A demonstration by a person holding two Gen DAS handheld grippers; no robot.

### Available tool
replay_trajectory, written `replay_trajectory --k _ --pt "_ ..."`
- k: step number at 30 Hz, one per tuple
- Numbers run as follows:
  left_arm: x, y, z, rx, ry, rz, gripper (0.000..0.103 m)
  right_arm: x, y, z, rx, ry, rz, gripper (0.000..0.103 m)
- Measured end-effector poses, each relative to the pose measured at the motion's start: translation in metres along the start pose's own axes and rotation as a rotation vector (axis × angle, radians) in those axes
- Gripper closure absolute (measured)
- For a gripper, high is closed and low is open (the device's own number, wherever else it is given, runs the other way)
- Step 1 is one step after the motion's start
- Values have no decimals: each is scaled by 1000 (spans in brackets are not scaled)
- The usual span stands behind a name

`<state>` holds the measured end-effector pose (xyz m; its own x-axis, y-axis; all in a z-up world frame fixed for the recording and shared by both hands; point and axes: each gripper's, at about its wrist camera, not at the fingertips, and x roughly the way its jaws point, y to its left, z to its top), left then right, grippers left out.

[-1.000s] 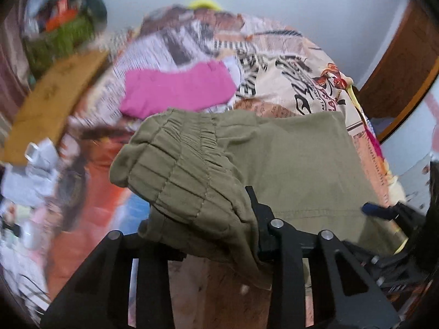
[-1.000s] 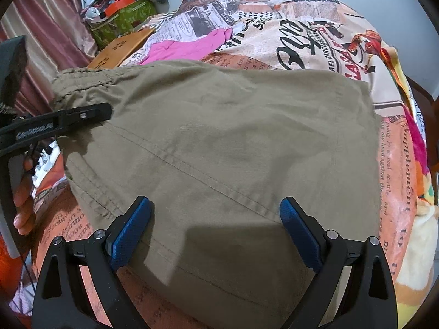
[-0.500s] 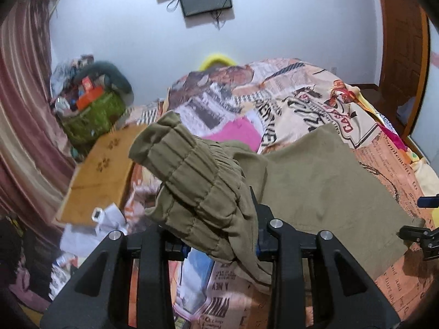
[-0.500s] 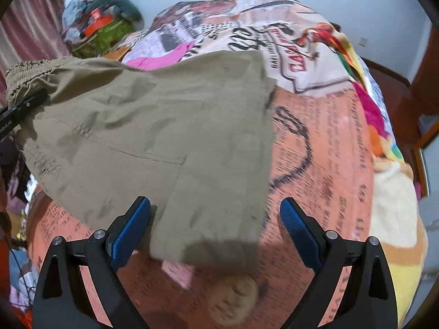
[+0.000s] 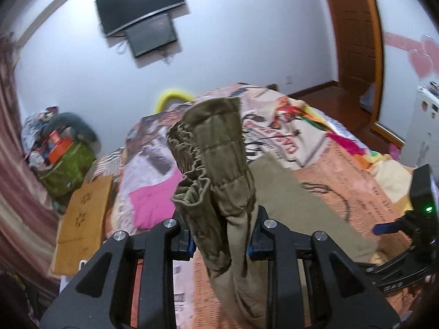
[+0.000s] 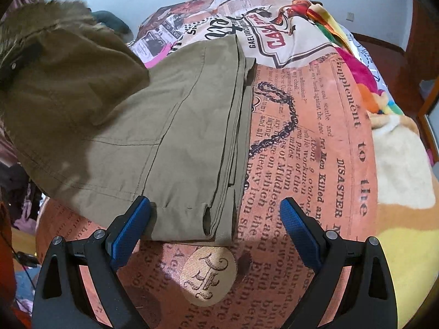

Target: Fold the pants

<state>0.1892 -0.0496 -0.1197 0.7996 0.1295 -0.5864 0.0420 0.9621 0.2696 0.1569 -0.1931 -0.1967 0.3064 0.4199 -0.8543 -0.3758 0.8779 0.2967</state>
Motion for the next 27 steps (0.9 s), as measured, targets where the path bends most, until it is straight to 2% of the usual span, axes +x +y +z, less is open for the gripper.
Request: replay_trajectory --k 5,13,18,21,23,27 --pt "7 -26 5 23 38 -113 77 -1 -2 -1 1 -5 14 9" --pt "29 -44 3 0 181 -297 77 -1 -3 -1 2 -8 22 9" --pt "36 -46 0 -22 247 -347 73 0 -4 -1 1 -8 21 9" --pt "39 -37 -3 -72 272 -409 48 0 -4 -1 2 -8 21 9" --pt "38 -29 -3 -123 259 -429 27 0 -4 -1 2 -8 21 9" --pt "34 -19 -2 -153 242 -396 24 0 -4 -1 3 -8 22 9"
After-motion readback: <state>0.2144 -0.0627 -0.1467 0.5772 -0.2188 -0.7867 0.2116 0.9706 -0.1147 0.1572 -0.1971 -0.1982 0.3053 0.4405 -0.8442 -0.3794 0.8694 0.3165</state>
